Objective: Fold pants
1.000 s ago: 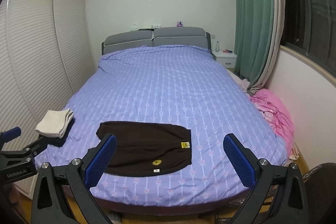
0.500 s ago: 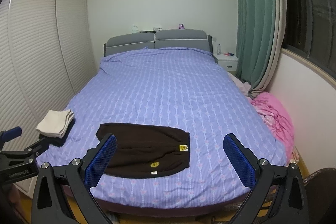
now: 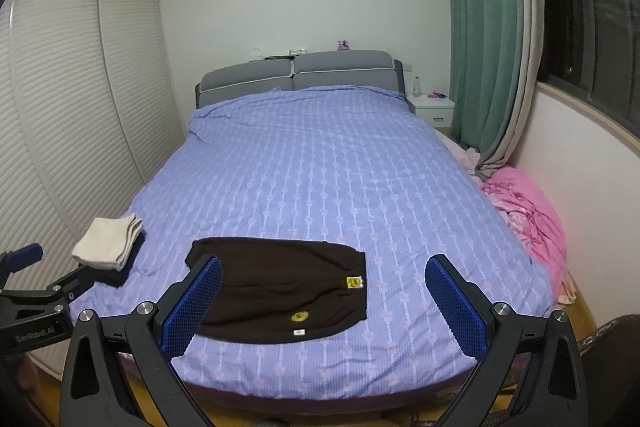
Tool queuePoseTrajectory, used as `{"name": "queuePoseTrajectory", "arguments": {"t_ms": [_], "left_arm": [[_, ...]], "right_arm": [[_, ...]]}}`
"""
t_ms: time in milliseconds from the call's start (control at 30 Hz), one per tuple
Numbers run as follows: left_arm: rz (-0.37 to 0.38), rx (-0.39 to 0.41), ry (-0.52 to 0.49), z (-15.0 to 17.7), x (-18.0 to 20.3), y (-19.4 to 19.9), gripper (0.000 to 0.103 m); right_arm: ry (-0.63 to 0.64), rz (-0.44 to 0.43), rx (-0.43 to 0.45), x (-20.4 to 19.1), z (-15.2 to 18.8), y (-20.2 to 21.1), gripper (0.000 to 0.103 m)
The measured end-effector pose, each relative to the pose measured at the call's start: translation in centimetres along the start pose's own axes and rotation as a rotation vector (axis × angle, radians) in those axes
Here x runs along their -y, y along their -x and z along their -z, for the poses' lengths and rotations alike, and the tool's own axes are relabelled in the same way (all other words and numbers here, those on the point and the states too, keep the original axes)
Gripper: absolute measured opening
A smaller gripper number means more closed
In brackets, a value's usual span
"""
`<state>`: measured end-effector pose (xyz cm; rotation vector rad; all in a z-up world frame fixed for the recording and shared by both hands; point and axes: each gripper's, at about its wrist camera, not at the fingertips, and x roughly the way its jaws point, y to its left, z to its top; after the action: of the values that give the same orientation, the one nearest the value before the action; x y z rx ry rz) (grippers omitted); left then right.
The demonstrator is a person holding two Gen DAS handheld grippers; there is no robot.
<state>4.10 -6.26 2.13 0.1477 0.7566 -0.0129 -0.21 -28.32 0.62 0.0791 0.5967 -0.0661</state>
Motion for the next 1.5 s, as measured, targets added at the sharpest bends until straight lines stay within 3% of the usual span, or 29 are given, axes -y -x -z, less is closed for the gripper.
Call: {"name": "queuePoseTrajectory", "arguments": {"t_ms": [333, 633, 833, 967, 1133, 1267, 1500], "left_arm": [[0.053, 0.018, -0.063, -3.8, 1.5, -3.9, 0.103], [0.165, 0.054, -0.229, -8.6, 4.4, -12.6, 0.103], [0.274, 0.036, -0.335, -10.8, 6.9, -20.6, 0.103], [0.347, 0.038, -0.395, -11.9, 8.8, -25.8, 0.103], [0.438, 0.047, -0.506, -12.3, 12.2, -33.0, 0.097], [0.492, 0.025, -0.587, -11.6, 14.6, -38.3, 0.093], [0.614, -0.074, -0.727, -9.8, 18.0, -46.8, 0.082]], "right_arm": [[-0.02, 0.03, 0.003, 0.4, -1.9, -3.0, 0.102], [0.04, 0.104, -0.006, -0.1, -4.4, -8.4, 0.102], [0.083, 0.122, -0.063, -0.3, -4.8, -14.6, 0.1], [0.096, 0.133, -0.122, -0.2, -4.7, -19.8, 0.087], [0.108, 0.132, -0.173, 1.0, -4.0, -26.1, 0.085], [0.177, 0.088, -0.238, 1.9, -3.0, -31.7, 0.085], [0.223, -0.013, -0.389, 4.4, -0.2, -41.7, 0.071]]}}
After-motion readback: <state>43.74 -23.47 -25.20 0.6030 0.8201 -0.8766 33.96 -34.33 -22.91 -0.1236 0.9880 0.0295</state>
